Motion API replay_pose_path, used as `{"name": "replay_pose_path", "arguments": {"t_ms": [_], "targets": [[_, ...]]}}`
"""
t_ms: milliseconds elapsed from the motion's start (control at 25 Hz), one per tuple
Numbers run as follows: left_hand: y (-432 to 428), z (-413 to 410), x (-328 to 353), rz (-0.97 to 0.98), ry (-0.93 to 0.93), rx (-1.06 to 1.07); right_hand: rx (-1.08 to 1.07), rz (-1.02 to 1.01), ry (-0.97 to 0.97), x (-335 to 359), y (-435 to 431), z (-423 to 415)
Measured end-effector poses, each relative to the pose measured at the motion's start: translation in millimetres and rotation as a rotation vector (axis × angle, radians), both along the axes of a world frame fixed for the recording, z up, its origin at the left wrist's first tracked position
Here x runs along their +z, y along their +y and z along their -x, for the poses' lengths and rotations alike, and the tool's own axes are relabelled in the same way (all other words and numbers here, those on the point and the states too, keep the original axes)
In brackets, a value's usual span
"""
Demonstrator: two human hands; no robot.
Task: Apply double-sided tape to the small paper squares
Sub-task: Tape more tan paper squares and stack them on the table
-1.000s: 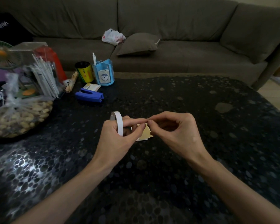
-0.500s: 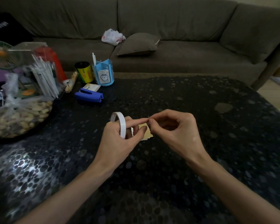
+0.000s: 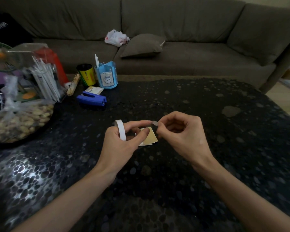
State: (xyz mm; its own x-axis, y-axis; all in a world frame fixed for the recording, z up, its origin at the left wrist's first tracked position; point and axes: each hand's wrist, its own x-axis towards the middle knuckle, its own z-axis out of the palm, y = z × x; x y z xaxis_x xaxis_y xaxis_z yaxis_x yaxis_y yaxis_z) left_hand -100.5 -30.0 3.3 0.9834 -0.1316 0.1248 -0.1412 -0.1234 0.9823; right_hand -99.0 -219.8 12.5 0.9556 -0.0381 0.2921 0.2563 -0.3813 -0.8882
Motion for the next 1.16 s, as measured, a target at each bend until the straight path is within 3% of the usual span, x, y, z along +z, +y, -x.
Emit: {"name": "replay_pose_path", "arguments": {"t_ms": [600, 840, 1160], "targets": [[0, -7, -7, 0.002, 0.074, 0.084, -0.035, 0.067, 0.064, -7, -5, -8], [5, -11, -12, -0.065, 0.061, 0.092, -0.106, 0.375, 0.296, -15, -41, -38], [6, -16, -15, -0.084, 0.054, 0.103, -0.040, 0.747, 0.354, -28, -84, -59]]}}
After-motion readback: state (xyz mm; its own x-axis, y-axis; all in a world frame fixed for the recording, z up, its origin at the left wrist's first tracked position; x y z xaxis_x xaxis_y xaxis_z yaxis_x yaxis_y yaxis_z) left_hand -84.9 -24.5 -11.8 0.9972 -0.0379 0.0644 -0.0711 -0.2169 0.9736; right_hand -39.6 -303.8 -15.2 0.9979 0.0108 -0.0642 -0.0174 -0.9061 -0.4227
